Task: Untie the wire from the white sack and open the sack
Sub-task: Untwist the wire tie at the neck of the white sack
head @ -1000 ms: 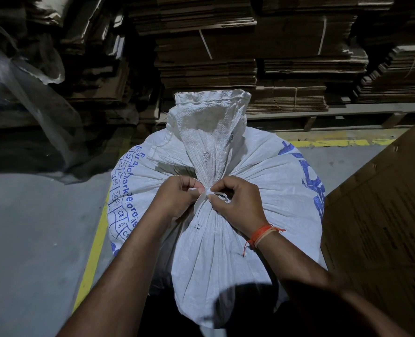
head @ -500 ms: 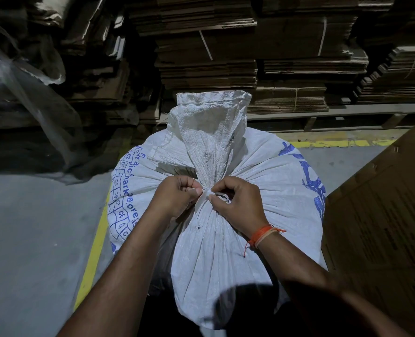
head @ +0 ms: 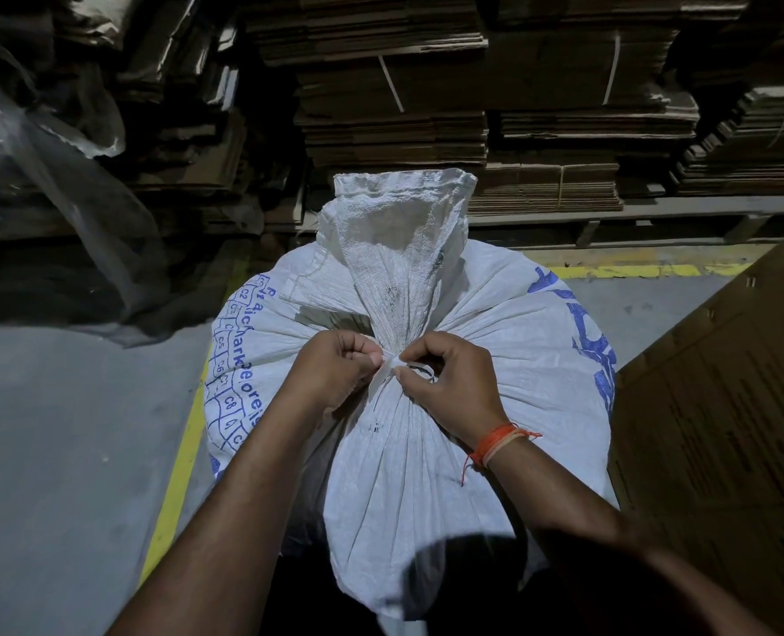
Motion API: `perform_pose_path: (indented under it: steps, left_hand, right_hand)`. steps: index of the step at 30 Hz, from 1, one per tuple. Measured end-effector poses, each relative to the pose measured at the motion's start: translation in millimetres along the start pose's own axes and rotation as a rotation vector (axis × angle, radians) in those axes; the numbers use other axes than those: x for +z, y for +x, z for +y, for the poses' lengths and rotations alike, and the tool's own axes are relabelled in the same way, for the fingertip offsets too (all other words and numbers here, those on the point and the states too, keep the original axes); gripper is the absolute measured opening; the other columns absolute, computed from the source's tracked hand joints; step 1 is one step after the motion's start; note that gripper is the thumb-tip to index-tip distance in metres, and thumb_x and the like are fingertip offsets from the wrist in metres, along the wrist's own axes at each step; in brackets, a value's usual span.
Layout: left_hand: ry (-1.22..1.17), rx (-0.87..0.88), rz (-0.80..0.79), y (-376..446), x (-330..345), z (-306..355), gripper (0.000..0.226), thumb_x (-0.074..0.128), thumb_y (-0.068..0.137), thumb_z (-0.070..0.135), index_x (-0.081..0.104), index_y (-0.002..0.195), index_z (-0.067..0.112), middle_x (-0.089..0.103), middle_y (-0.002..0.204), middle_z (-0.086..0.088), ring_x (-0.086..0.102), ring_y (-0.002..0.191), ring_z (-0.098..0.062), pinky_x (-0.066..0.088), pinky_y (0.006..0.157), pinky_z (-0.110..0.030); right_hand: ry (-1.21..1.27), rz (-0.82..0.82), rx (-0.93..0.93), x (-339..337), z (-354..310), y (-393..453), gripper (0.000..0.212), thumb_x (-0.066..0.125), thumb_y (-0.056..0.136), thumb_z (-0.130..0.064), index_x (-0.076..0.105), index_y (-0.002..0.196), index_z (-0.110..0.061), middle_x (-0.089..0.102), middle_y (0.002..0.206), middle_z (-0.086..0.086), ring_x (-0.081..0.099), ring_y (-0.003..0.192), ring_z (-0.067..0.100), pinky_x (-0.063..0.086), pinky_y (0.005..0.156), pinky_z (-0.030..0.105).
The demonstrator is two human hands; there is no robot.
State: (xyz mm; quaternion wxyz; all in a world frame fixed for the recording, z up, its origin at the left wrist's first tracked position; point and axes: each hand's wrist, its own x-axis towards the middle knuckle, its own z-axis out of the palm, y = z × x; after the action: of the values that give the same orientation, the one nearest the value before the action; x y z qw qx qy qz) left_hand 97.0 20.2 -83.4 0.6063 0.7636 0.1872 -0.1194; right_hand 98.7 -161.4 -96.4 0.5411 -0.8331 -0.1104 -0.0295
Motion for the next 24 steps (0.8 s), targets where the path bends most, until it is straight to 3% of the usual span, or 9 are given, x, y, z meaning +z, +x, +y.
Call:
perform_pose_path:
  steps: [5, 10, 15, 20, 24]
  left_hand:
    - [0.001, -0.018, 0.017, -1.0, -0.7, 0.3, 0.022, 0.066, 0.093, -0.003, 0.071, 0.075, 0.008, 0.065, 0.057, -0.003, 0.049, 0.047, -0.012, 0.041, 0.054, -0.024]
    - [0.022, 0.023, -0.015, -1.8, 1.9, 1.1, 0.003, 0.075, 0.082, 0.010, 0.076, 0.081, 0.008, 0.076, 0.080, -0.022, 0.062, 0.072, -0.026, 0.050, 0.075, -0.038]
    - [0.019, 0.033, -0.004, -2.2, 2.9, 2.2, 0.007, 0.073, 0.069, 0.020, 0.077, 0.073, 0.016, 0.076, 0.090, -0.028, 0.065, 0.076, -0.027, 0.052, 0.078, -0.041]
    - [0.033, 0.003, -0.014, 0.3, 0.7, 0.5, 0.008, 0.070, 0.093, 0.004, 0.076, 0.087, 0.003, 0.074, 0.085, -0.024, 0.060, 0.075, -0.027, 0.049, 0.075, -0.039]
    - [0.034, -0.007, 0.011, 0.8, 1.4, 0.2, 0.014, 0.068, 0.094, 0.001, 0.073, 0.083, 0.007, 0.069, 0.076, -0.016, 0.056, 0.071, -0.025, 0.046, 0.067, -0.033]
  right_hand:
    - [0.002, 0.000, -0.005, -0.7, 0.3, -0.4, 0.009, 0.083, 0.078, -0.010, 0.075, 0.080, -0.011, 0.073, 0.077, -0.003, 0.070, 0.076, 0.009, 0.060, 0.073, 0.028]
    - [-0.002, 0.003, 0.000, -0.4, -0.8, -0.5, 0.009, 0.083, 0.078, -0.010, 0.075, 0.080, -0.011, 0.073, 0.077, -0.004, 0.070, 0.076, 0.008, 0.060, 0.073, 0.025]
    - [0.002, 0.000, 0.008, -0.4, -1.4, -0.2, 0.009, 0.083, 0.078, -0.011, 0.074, 0.080, -0.012, 0.072, 0.076, -0.005, 0.070, 0.076, 0.009, 0.061, 0.074, 0.026]
    - [0.008, -0.004, 0.021, 0.0, -1.9, -0.5, 0.009, 0.084, 0.078, -0.011, 0.075, 0.081, -0.013, 0.072, 0.076, -0.007, 0.071, 0.077, 0.008, 0.060, 0.073, 0.022]
    - [0.001, -0.002, 0.014, -0.4, -1.7, -0.2, 0.009, 0.083, 0.078, -0.011, 0.075, 0.081, -0.012, 0.073, 0.077, -0.005, 0.071, 0.076, 0.009, 0.060, 0.073, 0.024]
